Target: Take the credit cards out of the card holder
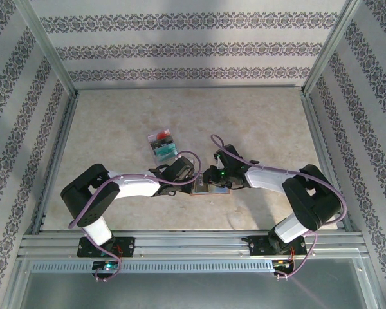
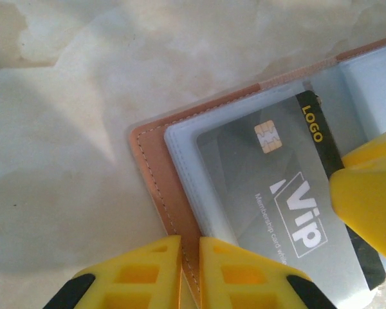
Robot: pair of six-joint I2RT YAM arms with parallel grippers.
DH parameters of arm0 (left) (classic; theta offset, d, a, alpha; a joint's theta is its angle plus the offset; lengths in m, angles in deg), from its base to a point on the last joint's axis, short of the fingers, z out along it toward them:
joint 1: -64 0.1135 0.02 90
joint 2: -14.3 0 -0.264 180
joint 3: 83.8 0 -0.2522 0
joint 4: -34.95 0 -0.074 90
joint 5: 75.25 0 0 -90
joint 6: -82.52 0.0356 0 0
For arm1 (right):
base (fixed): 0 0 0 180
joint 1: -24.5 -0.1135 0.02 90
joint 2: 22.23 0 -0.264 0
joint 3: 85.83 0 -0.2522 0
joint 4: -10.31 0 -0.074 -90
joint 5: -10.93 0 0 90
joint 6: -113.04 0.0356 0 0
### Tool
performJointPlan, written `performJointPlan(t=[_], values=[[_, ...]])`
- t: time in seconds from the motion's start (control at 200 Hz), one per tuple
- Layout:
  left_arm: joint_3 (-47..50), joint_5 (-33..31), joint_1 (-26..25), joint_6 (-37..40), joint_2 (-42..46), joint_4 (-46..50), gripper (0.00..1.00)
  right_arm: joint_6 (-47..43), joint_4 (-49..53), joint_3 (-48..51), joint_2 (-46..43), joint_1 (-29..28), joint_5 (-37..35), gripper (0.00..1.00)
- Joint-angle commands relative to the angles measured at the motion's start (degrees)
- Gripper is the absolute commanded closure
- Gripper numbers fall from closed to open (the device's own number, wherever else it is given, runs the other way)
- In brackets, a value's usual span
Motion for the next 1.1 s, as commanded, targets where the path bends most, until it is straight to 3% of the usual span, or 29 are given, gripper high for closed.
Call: performJointPlan(t=[0.0,0.535,0.854,1.094], values=[[0.3,0.7,-0.6,-0.4,-1.1,0.3,0.84,1.5,-4.7,1.5,-2.5,0.4,4.0,0.72],[0.3,0.5,-0.6,0.0,-0.7,0.9,0.84,4.7,-16.9,6.2,-0.8,1.9,11.0,0.71],[-0.5,0.6,-0.6,0.4,-0.8,0.6,0.84,5.9,-20.6,6.4,2.5,1.7,12.5,0.61],[-0.9,0.0,-0.6,0.2,-0.9,1.6,0.84,6.0,-22.5,7.0,2.3,2.0,13.7,0.67]])
